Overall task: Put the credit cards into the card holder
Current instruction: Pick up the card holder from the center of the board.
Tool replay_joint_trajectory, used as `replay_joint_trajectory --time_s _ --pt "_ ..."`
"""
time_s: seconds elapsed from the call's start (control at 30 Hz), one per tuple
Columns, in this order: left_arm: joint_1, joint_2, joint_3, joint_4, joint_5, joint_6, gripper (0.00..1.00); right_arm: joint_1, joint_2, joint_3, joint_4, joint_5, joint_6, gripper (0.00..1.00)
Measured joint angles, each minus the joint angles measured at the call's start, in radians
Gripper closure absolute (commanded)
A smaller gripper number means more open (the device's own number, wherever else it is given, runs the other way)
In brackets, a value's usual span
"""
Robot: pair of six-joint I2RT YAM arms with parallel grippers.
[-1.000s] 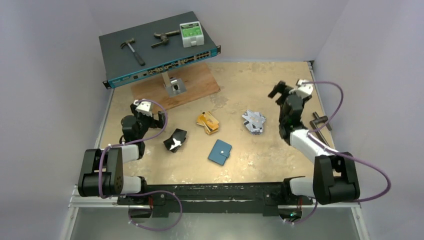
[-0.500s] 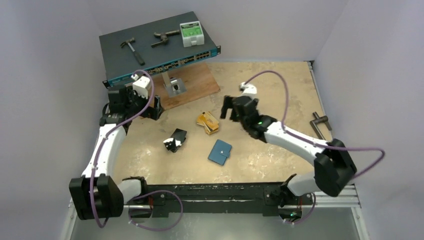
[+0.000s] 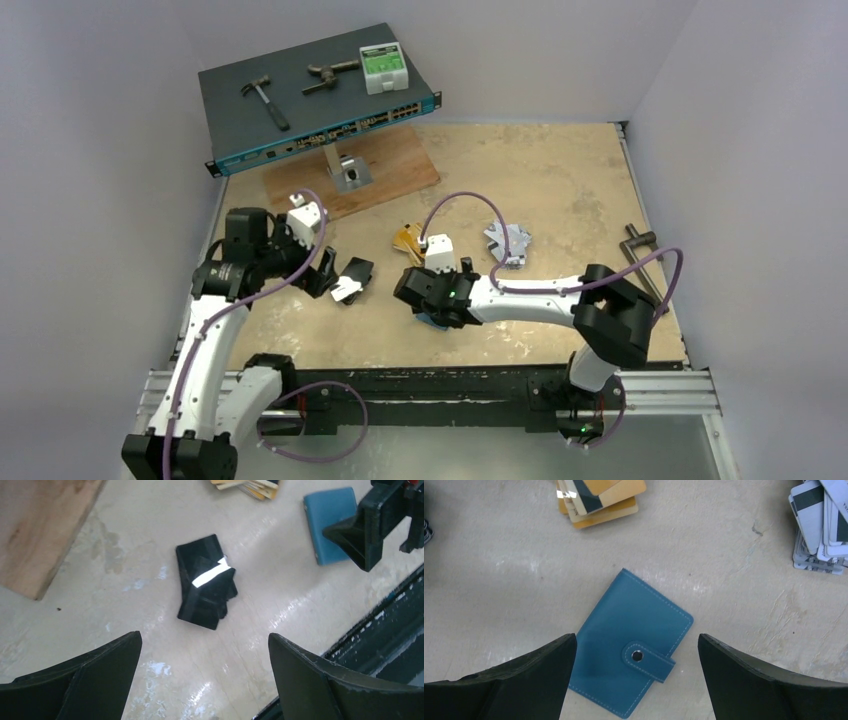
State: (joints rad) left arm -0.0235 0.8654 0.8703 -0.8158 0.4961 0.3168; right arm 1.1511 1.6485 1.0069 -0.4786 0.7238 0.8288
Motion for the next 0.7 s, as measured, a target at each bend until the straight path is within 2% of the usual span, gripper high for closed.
replay_joint_trajectory --time_s 0.13,0.33,0.5,0.7 --pt "-0.084 -0.051 -0.018 -0.07 -0.025 0.045 0.02 0.051 0.003 0.0 -0.03 0.011 0.046 0.16" --pt "-0.094 -0.129 -0.016 -0.136 -0.028 0.15 0.04 0.053 0.003 -0.038 -0.029 0.01 0.085 0.27" --pt "-0.132 -0.232 -0.009 -0.148 -0.017 0.256 0.04 0.053 0.02 -0.048 -0.02 0.005 0.1 0.31" --pt "-0.264 -0.177 0.022 -0.151 -0.021 0.328 0.04 0.053 0.039 -0.055 0.014 -0.005 0.106 0.41"
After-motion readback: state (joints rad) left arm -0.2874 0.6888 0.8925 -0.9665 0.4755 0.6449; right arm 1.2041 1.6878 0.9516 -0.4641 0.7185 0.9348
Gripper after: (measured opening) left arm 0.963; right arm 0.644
